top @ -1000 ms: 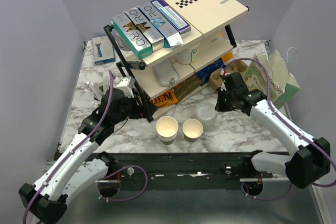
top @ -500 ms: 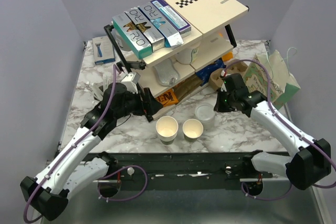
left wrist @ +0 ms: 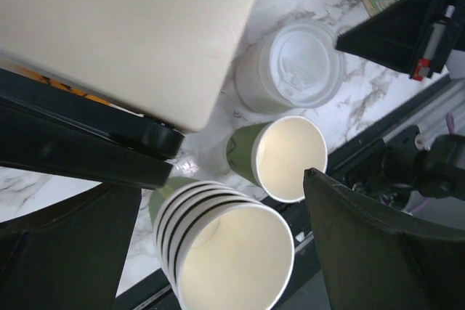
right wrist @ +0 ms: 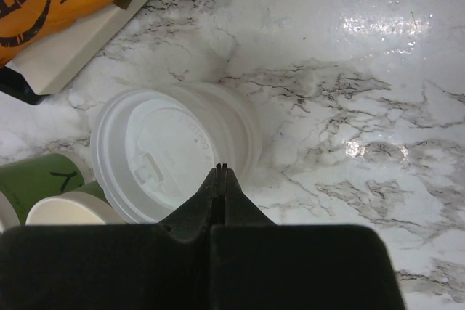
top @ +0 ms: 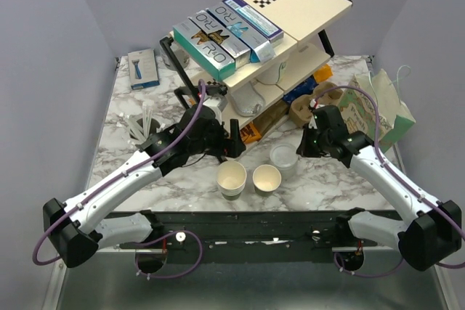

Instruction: Pack the takeout coffee

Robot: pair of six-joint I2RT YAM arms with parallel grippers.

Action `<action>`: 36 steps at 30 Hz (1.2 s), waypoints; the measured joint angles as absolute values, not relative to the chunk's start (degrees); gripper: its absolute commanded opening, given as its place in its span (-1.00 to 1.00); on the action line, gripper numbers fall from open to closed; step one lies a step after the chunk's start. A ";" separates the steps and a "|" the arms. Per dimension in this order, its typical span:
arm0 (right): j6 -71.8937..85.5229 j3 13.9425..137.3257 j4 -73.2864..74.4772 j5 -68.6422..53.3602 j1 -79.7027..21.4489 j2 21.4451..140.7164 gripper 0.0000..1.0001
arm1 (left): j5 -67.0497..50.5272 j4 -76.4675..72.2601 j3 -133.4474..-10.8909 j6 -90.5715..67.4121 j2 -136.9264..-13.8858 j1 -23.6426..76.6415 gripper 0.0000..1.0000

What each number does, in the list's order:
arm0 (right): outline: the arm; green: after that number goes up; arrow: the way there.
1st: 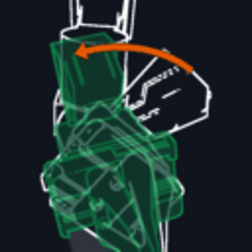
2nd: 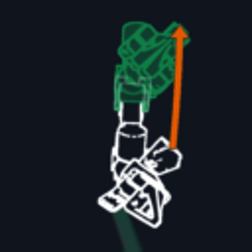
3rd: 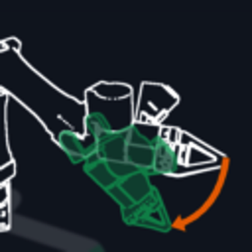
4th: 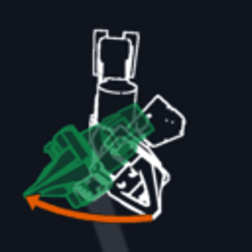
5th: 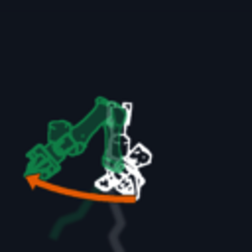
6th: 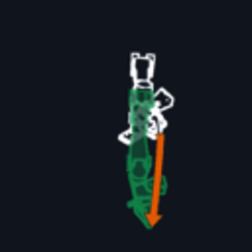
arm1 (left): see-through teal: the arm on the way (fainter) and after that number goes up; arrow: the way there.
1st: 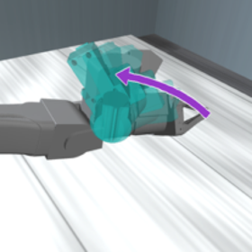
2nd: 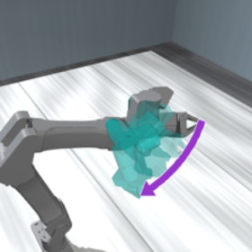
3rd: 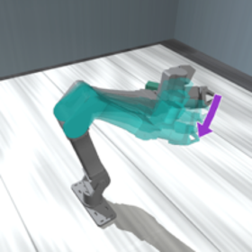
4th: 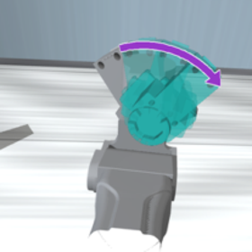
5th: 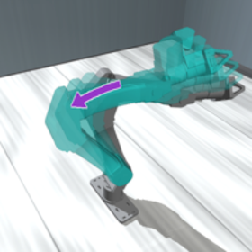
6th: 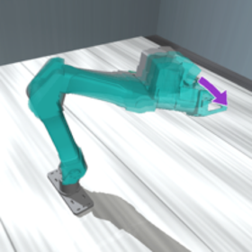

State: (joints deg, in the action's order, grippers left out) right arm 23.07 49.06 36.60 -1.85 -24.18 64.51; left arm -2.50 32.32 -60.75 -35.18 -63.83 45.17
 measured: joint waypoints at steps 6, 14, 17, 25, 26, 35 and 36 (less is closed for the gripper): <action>23.07 49.06 35.66 -2.52 -24.03 64.71 -0.99 | 7.49 34.41 -60.80 -36.93 -63.90 45.63 0.98; 23.18 48.12 34.87 -2.92 -23.99 64.75 -0.99 | 19.75 39.13 -62.59 -41.45 -68.29 44.18 0.97; 23.51 47.97 34.50 -3.09 -23.99 64.71 -0.99 | 22.90 40.29 -63.00 -43.66 -68.23 42.78 0.96; 23.57 47.09 33.63 -3.31 -23.99 64.45 -0.99 | 26.63 38.09 -62.17 -45.08 -67.85 27.97 0.97; 23.57 46.96 33.54 -3.33 -23.99 64.45 -0.99 | 27.00 36.45 -62.24 -44.86 -68.16 26.35 0.97; 23.57 46.48 32.84 -3.75 -23.97 64.45 -0.99 | 25.85 35.07 -69.76 -43.33 -79.72 17.08 0.98; 23.57 46.48 32.75 -3.79 -23.97 64.45 -0.99 | 25.69 34.96 -70.57 -43.11 -80.77 16.25 0.98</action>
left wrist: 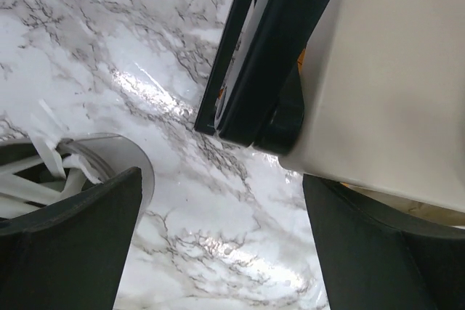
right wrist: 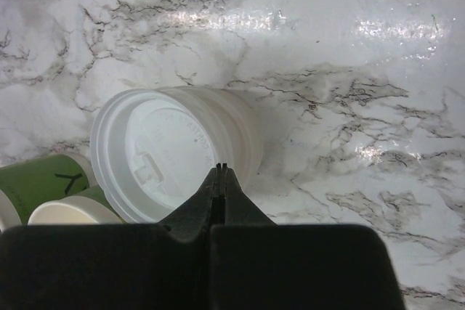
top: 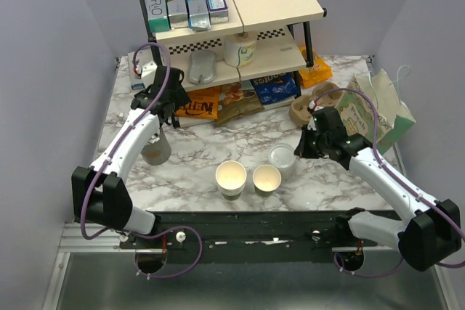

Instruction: Pack the takeout coffee

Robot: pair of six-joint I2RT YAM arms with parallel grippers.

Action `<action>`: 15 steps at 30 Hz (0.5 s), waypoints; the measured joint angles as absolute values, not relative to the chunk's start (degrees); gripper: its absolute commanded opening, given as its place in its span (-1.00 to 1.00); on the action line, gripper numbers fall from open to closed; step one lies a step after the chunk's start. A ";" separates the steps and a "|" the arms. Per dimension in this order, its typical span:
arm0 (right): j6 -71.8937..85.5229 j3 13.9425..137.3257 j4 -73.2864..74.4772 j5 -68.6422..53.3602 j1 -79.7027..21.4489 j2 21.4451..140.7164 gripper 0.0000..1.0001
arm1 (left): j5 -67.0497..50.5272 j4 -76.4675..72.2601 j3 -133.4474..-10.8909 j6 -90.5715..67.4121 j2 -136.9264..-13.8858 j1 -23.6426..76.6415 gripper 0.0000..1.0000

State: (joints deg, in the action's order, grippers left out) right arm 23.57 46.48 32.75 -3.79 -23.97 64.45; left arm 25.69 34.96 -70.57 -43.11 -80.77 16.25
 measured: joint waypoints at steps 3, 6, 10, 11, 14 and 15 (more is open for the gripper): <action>23.55 46.46 32.62 -4.05 -23.97 64.45 -0.99 | 25.45 35.29 -72.62 -42.52 -82.70 14.66 0.98; 23.55 46.41 32.62 -4.21 -23.94 64.38 -0.99 | 24.58 35.77 -73.45 -41.80 -82.78 14.59 0.98; 23.53 46.33 32.56 -4.32 -23.92 64.31 -0.99 | 20.93 34.11 -73.19 -41.25 -81.28 14.44 0.98; 23.53 46.28 32.56 -4.32 -23.92 64.29 -0.99 | 19.92 33.39 -72.86 -41.08 -80.51 14.37 0.98; 23.51 46.06 32.53 -4.36 -23.90 64.27 -0.99 | 16.47 32.49 -71.33 -40.32 -76.44 14.35 0.98; 23.51 46.04 32.53 -4.36 -23.90 64.27 -0.99 | 15.29 32.42 -70.54 -40.16 -74.54 14.37 0.98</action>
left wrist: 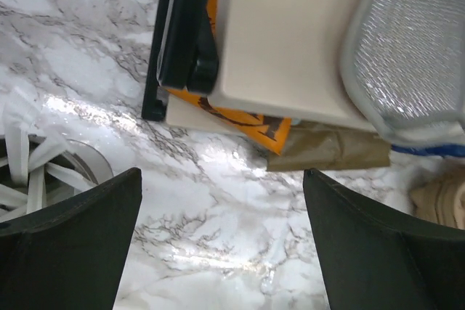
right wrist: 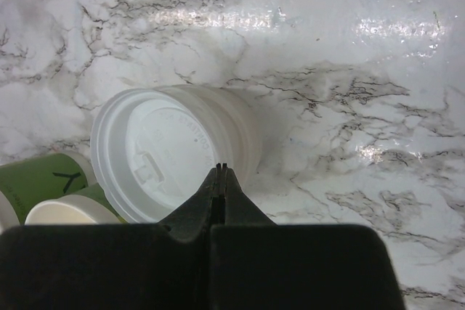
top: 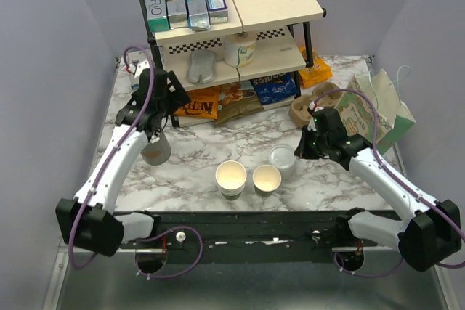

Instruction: Pack the takeout coffee

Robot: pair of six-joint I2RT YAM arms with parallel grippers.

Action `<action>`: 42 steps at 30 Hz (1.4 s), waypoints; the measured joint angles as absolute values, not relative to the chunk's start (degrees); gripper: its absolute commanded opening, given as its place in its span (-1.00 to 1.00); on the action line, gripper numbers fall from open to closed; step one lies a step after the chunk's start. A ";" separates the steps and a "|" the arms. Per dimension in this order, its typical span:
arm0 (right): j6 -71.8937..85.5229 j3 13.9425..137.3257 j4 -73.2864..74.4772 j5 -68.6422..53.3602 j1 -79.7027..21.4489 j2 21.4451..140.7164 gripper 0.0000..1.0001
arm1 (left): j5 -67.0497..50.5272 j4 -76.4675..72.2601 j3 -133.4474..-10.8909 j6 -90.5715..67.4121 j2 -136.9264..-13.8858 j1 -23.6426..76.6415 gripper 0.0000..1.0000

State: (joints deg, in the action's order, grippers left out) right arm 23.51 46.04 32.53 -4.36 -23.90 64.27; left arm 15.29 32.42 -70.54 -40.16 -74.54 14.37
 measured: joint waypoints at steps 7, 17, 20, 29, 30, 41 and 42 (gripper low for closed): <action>23.51 45.87 31.75 -4.71 -23.88 64.05 -0.99 | 9.10 31.33 -58.48 -38.44 -58.00 14.48 0.98; 23.55 44.73 30.20 -5.08 -23.88 61.39 -0.99 | -6.76 26.11 -55.75 -37.78 -47.53 22.15 0.98; 23.55 44.51 29.78 -5.08 -23.88 60.80 -0.99 | -6.33 24.71 -57.19 -37.78 -50.59 31.70 0.98; 23.99 43.05 28.93 -5.23 -23.88 59.81 -0.99 | -1.67 19.86 -66.81 -37.08 -74.54 47.40 0.76; 24.03 42.78 28.91 -5.26 -23.88 59.59 -0.99 | -1.58 19.33 -67.00 -37.10 -76.27 48.51 0.75; 25.06 41.98 28.05 -5.23 -23.88 57.32 -0.99 | -0.01 20.51 -74.70 -37.50 -93.34 52.97 0.36; 25.10 41.98 27.94 -5.23 -23.88 57.25 -0.99 | -0.03 20.86 -75.20 -37.47 -94.35 53.04 0.34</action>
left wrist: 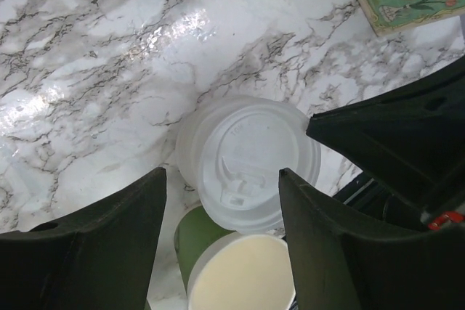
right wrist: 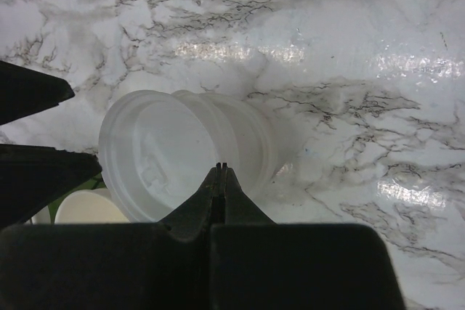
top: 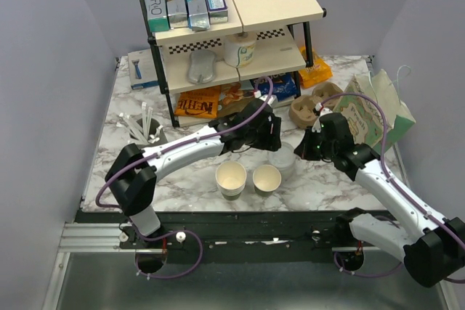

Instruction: Pack the takeout coffee

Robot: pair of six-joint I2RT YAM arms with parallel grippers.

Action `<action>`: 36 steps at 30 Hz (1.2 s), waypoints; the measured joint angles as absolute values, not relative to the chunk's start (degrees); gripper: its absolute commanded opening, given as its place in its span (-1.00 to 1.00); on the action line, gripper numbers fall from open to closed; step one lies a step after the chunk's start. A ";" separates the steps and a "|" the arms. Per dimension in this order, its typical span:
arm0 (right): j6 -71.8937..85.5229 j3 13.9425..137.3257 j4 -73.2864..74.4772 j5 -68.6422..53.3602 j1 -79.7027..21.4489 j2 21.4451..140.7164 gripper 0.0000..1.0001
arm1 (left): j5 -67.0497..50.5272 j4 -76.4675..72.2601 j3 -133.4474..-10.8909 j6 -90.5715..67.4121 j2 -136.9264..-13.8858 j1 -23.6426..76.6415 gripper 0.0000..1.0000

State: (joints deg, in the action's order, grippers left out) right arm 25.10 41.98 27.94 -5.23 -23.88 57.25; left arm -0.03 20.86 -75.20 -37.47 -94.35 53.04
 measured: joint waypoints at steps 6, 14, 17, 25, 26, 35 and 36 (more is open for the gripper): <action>25.50 41.98 27.86 -5.45 -23.51 57.28 -0.99 | 0.03 23.16 -75.64 -37.32 -96.53 53.30 0.20; 25.52 41.98 27.86 -5.52 -23.29 57.32 -0.99 | -0.30 24.64 -75.64 -37.39 -98.17 53.28 -0.30; 25.52 41.98 27.86 -5.54 -23.24 57.30 -0.99 | -0.73 25.15 -75.88 -37.52 -99.15 53.30 -0.53; 25.52 41.98 27.86 -5.76 -23.24 57.36 -0.99 | -0.75 27.00 -78.06 -37.80 -101.06 53.30 -1.00; 25.52 41.98 27.86 -5.76 -23.24 57.45 -0.99 | -0.73 27.35 -78.35 -37.82 -101.06 53.30 -1.00; 25.54 41.98 27.97 -5.67 -23.22 58.85 -0.67 | -0.73 28.80 -79.40 -37.80 -101.27 53.30 -1.00; 25.56 41.98 27.97 -5.63 -23.22 58.78 -0.63 | -0.73 28.91 -79.42 -37.80 -101.36 53.30 -1.00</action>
